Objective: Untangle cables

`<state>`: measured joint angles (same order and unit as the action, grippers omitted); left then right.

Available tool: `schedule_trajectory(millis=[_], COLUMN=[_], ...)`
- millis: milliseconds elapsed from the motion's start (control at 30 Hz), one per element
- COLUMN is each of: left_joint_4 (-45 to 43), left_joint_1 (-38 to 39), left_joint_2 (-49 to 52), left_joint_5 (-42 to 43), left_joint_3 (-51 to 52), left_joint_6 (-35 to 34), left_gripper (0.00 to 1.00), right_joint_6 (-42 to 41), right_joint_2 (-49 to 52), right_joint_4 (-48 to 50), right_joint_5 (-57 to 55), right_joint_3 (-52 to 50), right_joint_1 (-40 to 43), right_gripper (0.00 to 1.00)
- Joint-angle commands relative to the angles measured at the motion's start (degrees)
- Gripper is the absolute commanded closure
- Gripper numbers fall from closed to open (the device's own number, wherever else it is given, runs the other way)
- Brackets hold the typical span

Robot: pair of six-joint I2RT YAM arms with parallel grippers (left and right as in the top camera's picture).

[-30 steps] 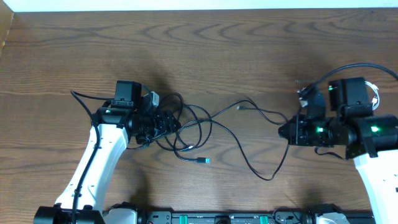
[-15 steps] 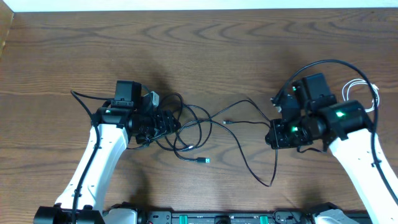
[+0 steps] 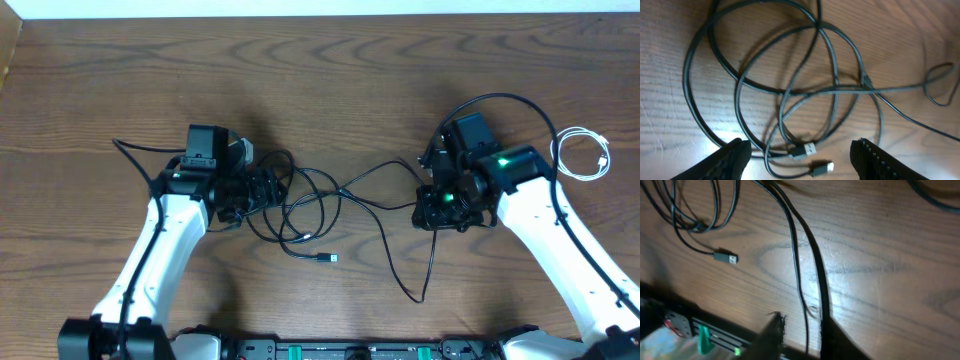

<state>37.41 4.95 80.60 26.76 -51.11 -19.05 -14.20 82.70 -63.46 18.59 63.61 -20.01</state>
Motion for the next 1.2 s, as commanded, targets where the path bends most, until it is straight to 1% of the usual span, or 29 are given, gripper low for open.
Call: schedule_trajectory(millis=[0, 67, 133, 200, 333, 367, 433, 500, 533, 567, 667, 800, 867, 967, 1100, 1167], left_joint_4=[-0.87, -1.60, -2.75, -4.46, -8.09, -8.90, -9.73, -9.92, -9.90, -9.92, -9.66, -9.42, -9.20, -7.63, -3.37, -1.97], left_joint_1=[0.24, 0.74, 1.51, 2.38, 3.93, 4.33, 5.18, 6.14, 6.82, 7.28, 8.96, 9.49, 9.49, 9.49, 9.49, 9.49], left_joint_2=[3.37, 5.40, 7.19, 8.63, 10.25, 10.56, 11.13, 11.72, 12.22, 12.59, 14.56, 14.71, 14.14, 12.07, 7.37, 4.46], left_joint_5=[-1.95, -1.92, -1.92, -1.92, -2.43, -2.82, -3.63, -5.49, -7.10, -8.11, -8.87, -8.85, -8.87, -8.87, -8.87, -8.85], left_joint_3=[0.33, 0.33, 0.33, 0.33, 0.33, 0.33, 0.33, 0.33, 0.33, 0.33, 0.33, 0.28, 0.20, -0.15, -1.90, -2.21], left_joint_6=[0.35, 0.37, 0.37, 0.39, 0.39, 0.37, 0.37, 0.33, 0.33, 0.31, -0.76, -0.74, -0.76, -0.81, -0.98, -1.46], left_gripper=[0.31, 0.31, 0.31, 0.31, 0.31, 0.31, 0.31, 0.33, 0.35, 0.35, 0.39, 0.39, 0.39, 0.39, 0.38, 0.38], right_joint_6=[-0.13, -0.15, -0.57, -0.59, -1.66, -1.66, -1.64, -1.66, -1.66, -1.66, -2.54, -2.78, -4.79, -6.34, -7.65, -7.72], right_joint_2=[1.95, 2.84, 3.87, 4.87, 6.47, 6.71, 7.28, 7.80, 8.15, 8.52, 9.99, 10.99, 11.50, 11.78, 11.78, 11.82], right_joint_4=[0.94, 1.55, 2.05, 2.86, 3.96, 4.11, 4.11, 4.11, 4.22, 4.39, 4.63, 6.47, 8.76, 13.49, 16.57, 17.70], right_joint_5=[-0.04, -0.02, -0.04, -0.02, -0.02, -0.02, -0.07, -0.28, -0.55, -0.83, -2.93, -3.89, -3.72, 1.49, 7.91, 9.27], right_joint_3=[-0.37, -0.37, -0.37, -0.37, -0.37, -0.37, -0.42, -0.42, -0.42, -0.42, -0.42, -0.44, -0.44, -0.44, -0.44, -0.44], right_joint_1=[-0.35, -0.35, -0.46, -0.72, -1.73, -2.03, -2.97, -4.00, -4.50, -4.98, -6.05, -6.34, -6.34, -6.34, -6.34, -6.36], right_gripper=[0.62, 0.49, 0.39, 0.34, 0.30, 0.27, 0.16, 0.08, 0.06, 0.02, 0.01, 0.01, 0.01, 0.01, 0.01, 0.01])
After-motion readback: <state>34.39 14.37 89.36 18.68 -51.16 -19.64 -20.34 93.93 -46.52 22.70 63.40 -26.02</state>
